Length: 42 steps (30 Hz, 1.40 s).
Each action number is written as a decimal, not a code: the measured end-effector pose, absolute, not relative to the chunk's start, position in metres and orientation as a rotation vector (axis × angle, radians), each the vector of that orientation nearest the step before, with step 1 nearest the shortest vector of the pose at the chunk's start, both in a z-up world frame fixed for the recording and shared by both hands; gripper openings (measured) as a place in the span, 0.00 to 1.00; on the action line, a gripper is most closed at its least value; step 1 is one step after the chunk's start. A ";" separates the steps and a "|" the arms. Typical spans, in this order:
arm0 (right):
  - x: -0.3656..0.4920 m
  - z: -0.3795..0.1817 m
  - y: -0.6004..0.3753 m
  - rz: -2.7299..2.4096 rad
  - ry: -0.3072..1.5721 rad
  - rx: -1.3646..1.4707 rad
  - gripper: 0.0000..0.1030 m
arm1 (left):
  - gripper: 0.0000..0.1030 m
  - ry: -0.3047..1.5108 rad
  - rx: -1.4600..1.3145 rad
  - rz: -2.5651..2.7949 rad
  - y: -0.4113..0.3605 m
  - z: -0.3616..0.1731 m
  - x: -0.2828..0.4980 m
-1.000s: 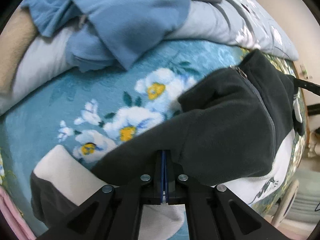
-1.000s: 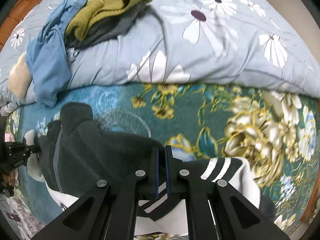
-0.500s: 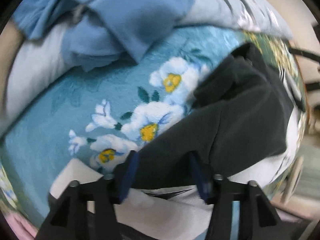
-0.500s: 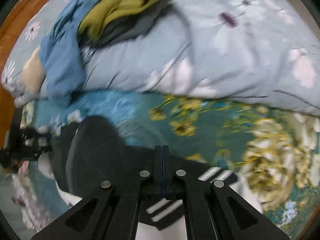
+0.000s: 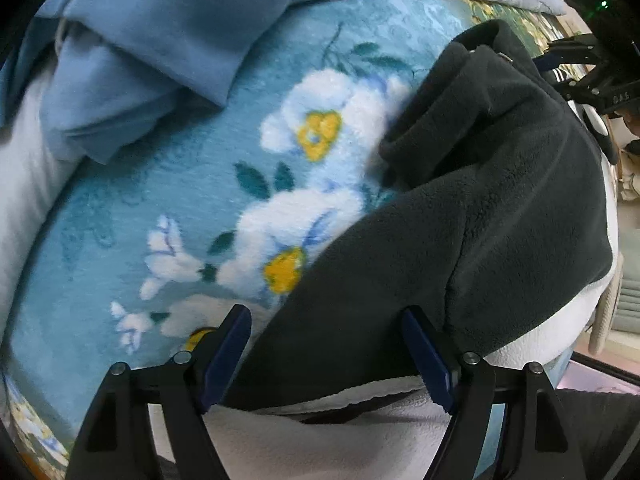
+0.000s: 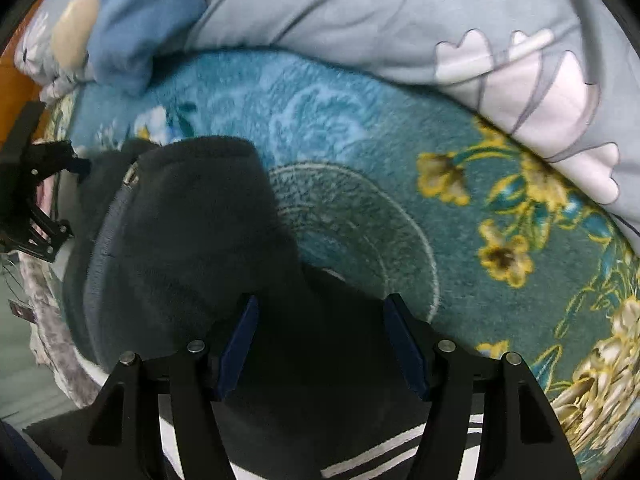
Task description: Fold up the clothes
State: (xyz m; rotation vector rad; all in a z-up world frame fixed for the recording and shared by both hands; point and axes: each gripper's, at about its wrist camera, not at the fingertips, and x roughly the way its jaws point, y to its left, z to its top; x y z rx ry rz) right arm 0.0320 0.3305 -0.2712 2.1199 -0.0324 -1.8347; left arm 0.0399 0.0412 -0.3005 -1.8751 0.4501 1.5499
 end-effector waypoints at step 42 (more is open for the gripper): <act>0.028 -0.153 0.377 -2.576 -0.274 1.886 0.26 | 0.44 -0.485 -1.675 2.235 -0.027 -0.172 -0.017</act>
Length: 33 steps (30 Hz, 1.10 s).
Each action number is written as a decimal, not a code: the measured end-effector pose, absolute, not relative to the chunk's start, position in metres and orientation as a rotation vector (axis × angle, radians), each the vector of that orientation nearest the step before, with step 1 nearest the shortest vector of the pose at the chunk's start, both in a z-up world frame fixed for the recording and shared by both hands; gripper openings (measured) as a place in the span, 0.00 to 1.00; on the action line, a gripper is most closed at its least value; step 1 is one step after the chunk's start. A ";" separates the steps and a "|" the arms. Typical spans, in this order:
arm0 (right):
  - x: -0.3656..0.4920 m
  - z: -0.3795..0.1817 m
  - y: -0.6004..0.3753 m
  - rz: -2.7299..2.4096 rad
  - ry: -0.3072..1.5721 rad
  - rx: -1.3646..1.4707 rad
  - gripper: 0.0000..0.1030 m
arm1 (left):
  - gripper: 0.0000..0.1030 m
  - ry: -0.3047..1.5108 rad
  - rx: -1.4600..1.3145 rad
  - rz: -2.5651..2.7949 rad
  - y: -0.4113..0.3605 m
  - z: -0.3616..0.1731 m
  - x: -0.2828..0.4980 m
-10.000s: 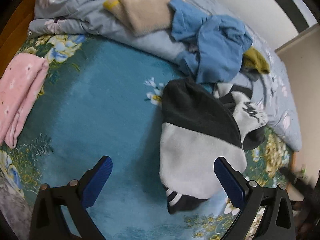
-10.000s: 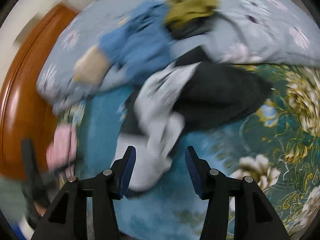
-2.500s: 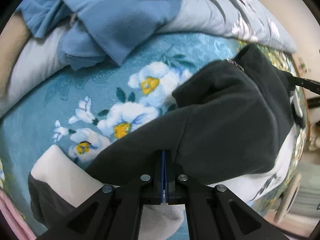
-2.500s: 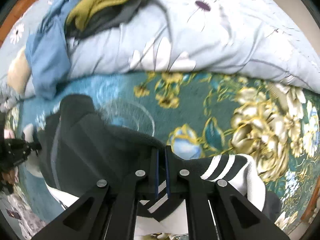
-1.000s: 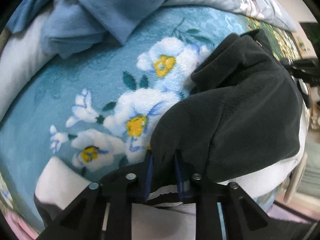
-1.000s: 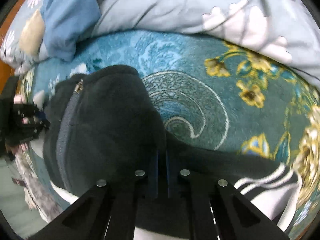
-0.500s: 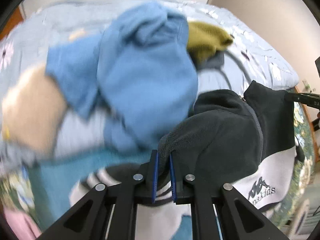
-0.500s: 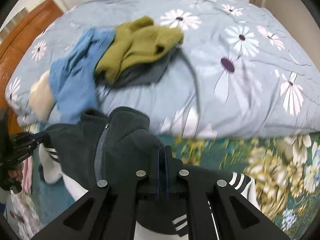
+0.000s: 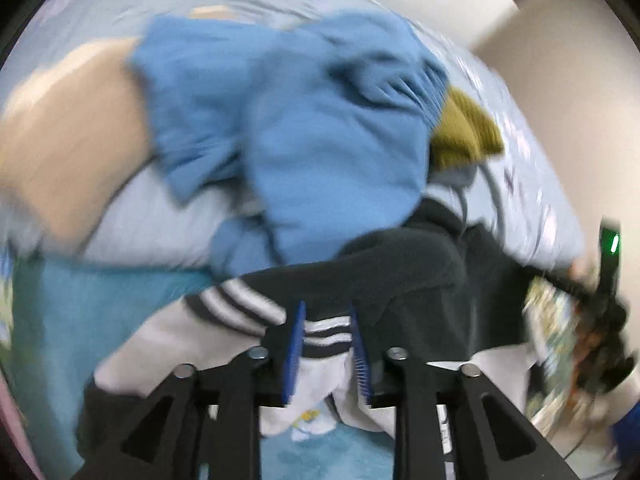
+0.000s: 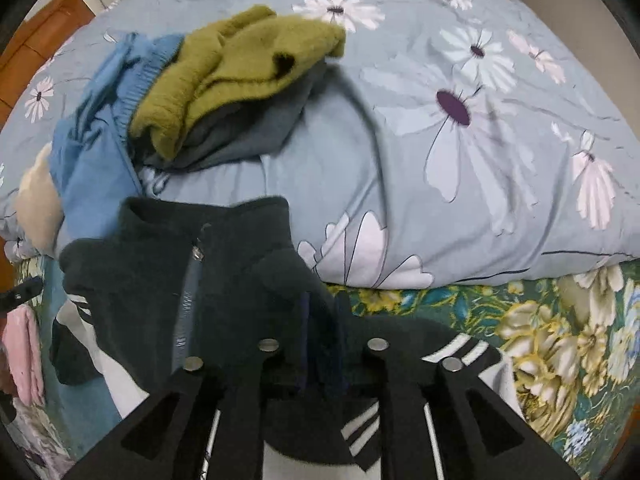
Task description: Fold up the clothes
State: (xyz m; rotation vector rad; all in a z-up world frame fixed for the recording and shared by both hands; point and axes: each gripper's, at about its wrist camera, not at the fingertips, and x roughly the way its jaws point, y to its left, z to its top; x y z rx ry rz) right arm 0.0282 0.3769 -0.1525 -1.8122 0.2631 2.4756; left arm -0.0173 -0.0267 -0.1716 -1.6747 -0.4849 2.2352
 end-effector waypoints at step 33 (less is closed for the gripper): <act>0.208 -0.129 0.288 2.159 0.484 -1.957 0.67 | 0.29 -1.222 -2.037 2.522 -0.254 -0.273 0.157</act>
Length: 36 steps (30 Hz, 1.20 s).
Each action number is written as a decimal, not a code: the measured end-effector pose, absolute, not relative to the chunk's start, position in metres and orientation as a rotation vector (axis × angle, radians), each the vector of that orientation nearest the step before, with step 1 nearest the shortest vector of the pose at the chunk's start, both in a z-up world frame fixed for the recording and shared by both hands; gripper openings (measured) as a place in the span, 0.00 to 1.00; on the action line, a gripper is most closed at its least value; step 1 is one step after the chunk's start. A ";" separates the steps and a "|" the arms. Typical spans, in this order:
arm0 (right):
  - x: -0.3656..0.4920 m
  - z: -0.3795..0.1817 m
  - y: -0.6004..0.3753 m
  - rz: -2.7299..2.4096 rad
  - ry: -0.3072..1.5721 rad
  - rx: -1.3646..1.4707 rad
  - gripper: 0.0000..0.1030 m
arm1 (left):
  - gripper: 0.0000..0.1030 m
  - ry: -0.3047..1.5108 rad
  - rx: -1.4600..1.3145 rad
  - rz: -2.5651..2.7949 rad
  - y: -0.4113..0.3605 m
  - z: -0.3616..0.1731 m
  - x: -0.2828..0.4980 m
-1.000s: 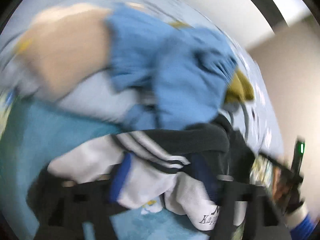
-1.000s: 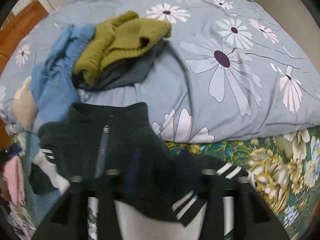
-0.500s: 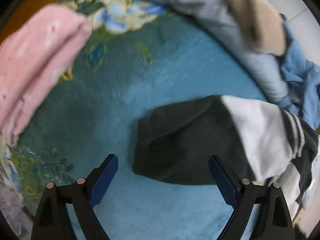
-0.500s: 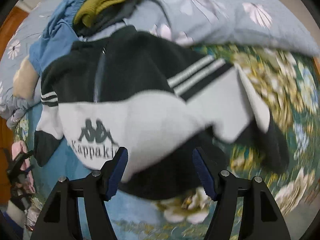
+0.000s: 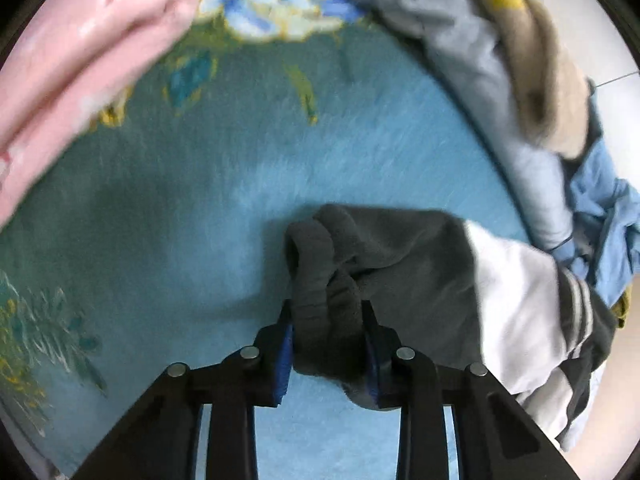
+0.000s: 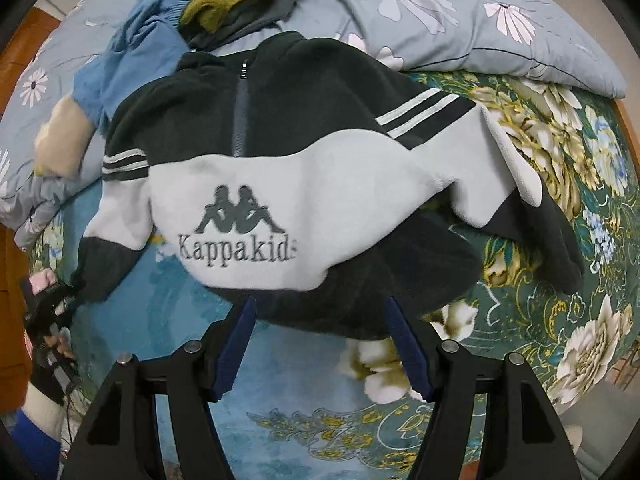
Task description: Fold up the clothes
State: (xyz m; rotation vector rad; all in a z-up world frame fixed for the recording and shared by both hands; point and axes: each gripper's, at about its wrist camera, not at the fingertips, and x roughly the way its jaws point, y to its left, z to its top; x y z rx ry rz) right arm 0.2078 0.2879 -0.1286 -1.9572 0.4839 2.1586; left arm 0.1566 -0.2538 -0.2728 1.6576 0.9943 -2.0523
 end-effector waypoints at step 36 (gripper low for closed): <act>0.279 -0.148 0.277 2.302 0.404 -1.773 1.00 | 1.00 1.421 1.663 -2.536 -0.139 -0.171 0.175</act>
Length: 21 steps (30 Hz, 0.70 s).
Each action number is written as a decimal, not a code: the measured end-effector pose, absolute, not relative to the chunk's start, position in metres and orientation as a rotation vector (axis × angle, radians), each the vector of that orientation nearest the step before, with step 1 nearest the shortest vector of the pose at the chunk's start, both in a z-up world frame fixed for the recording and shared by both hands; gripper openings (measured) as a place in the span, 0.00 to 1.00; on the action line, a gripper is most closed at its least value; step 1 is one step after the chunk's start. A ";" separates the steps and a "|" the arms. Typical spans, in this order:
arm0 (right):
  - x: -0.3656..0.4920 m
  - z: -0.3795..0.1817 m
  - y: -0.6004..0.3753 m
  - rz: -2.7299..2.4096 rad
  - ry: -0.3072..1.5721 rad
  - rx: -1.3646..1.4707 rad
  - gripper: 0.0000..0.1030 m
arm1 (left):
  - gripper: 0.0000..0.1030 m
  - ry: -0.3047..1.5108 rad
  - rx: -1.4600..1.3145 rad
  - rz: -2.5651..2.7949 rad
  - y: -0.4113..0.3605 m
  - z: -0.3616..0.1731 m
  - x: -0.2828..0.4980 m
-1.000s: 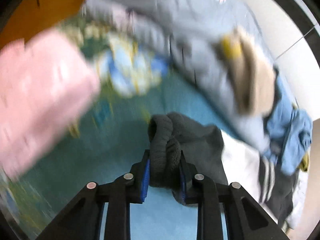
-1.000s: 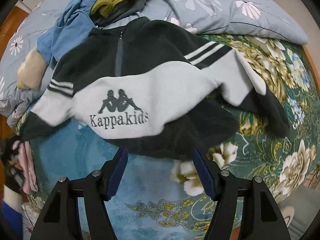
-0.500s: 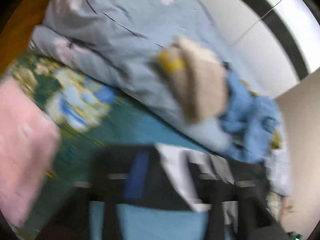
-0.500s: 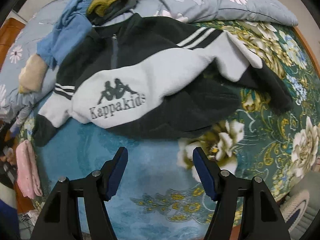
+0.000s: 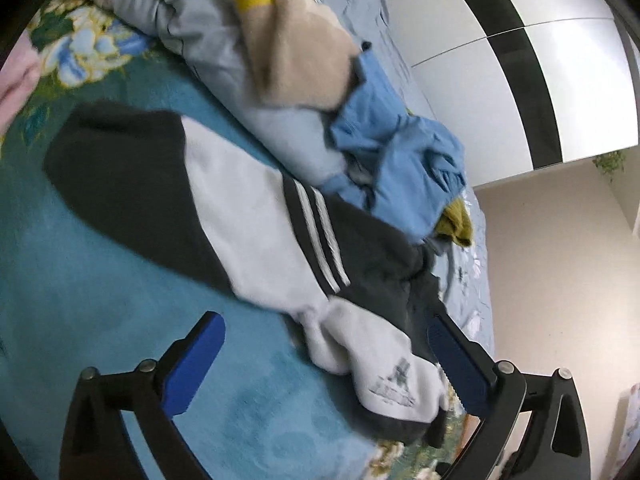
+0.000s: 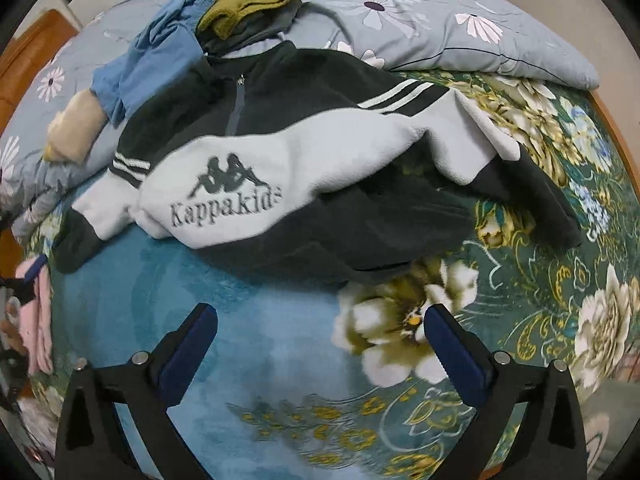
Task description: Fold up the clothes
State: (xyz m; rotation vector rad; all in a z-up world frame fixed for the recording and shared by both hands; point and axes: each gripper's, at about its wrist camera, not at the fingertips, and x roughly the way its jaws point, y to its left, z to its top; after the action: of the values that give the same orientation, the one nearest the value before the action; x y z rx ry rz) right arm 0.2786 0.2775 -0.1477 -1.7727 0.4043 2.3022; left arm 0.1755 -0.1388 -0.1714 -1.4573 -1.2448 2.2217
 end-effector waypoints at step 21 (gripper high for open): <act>0.221 -0.241 0.262 2.546 -0.529 -2.119 0.45 | 1.00 -1.124 -1.618 2.391 -0.057 -0.130 0.262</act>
State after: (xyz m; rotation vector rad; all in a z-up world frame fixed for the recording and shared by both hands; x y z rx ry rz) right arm 0.2215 0.2623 -0.2412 -2.1188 -0.5292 2.5462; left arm 0.2623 -0.0567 -0.1297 -1.6181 -1.1236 2.3912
